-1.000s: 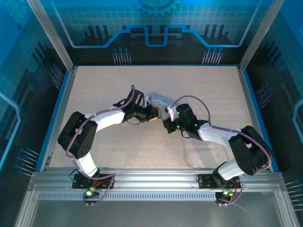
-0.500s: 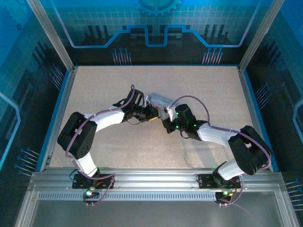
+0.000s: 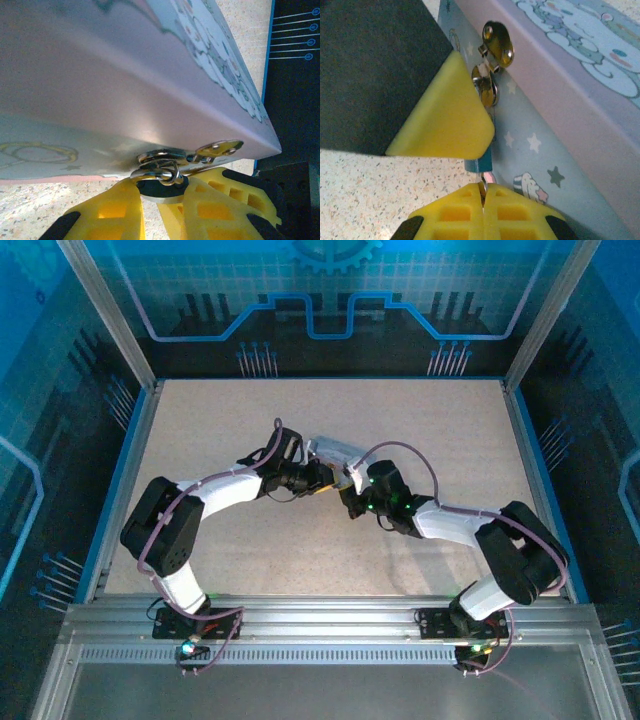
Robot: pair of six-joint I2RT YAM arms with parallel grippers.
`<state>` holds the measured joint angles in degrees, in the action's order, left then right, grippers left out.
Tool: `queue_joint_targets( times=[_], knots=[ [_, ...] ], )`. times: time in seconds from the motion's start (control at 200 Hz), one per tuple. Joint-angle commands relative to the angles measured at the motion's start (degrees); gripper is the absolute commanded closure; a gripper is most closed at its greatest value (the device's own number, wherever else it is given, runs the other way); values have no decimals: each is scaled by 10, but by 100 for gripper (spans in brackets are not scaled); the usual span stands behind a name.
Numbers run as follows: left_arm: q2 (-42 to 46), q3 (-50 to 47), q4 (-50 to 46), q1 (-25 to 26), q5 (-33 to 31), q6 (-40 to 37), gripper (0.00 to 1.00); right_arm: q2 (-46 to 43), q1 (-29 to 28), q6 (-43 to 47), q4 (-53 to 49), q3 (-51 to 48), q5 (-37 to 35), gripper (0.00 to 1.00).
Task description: Unlock the padlock with the key
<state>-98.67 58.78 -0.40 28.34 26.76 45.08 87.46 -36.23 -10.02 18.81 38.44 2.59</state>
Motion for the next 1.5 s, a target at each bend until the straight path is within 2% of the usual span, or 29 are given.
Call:
queue_joint_targets(
  times=[0.0, 0.22, 0.485, 0.745, 0.935, 1.136, 1.321, 1.491],
  knots=[
    [27, 1, 18, 6, 39, -1, 86, 11, -2, 5, 65, 0, -3, 100],
    [15, 0, 28, 6, 38, 2, 86, 24, -2, -33, 94, 9, 13, 100],
    [-33, -2, 84, 5, 47, 31, 85, 37, 5, -51, 20, 12, 23, 100],
    [-58, -1, 102, 2, 41, 37, 71, 76, 18, -69, -10, 14, 40, 100],
    [-31, -23, 93, -15, 36, 37, 57, 94, 20, -86, -16, 17, 50, 100],
    [36, -80, 94, -47, 24, 31, 42, 99, 19, -129, -31, 21, 69, 100],
    [85, -123, 109, -68, 22, 57, 41, 75, 14, -177, -68, 31, 82, 100],
    [94, -176, 192, -67, 29, 134, 42, 51, 14, -225, -95, 42, 93, 100]
  ],
)
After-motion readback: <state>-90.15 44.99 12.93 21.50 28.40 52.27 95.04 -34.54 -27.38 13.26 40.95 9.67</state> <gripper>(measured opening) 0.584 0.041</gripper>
